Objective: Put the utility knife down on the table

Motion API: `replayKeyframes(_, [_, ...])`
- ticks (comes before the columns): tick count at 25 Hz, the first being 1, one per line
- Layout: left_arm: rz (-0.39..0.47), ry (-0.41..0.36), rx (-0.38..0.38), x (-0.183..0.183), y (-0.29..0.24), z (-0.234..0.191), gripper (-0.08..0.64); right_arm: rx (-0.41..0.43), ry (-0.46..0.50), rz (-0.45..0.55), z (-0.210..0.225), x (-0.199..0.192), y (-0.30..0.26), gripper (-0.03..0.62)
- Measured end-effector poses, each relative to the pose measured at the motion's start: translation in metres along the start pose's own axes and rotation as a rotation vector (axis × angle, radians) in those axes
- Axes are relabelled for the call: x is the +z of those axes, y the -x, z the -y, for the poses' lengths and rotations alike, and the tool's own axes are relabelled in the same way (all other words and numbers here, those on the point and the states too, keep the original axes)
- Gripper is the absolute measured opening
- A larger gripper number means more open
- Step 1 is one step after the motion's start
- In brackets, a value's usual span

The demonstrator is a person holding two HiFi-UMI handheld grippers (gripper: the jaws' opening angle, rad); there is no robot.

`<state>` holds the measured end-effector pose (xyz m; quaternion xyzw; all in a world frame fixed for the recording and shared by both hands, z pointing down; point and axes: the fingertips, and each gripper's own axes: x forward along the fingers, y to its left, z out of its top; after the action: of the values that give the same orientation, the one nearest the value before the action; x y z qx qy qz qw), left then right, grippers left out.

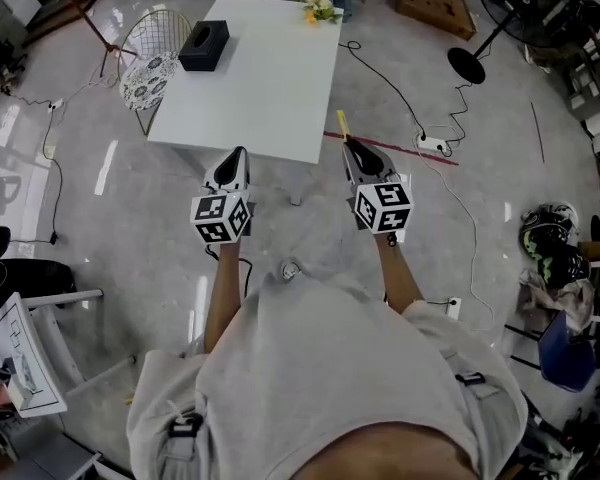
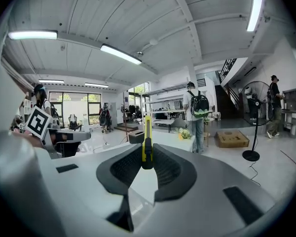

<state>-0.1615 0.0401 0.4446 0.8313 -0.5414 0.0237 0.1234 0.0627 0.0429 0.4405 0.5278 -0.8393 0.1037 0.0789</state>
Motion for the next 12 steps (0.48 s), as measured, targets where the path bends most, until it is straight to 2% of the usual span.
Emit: replayKeyframes(12, [-0.043,-0.002,-0.044,-0.006,-0.049,-0.022,0.020,-0.014,-0.017,-0.033,0.009,-0.009,-0.045,0.083])
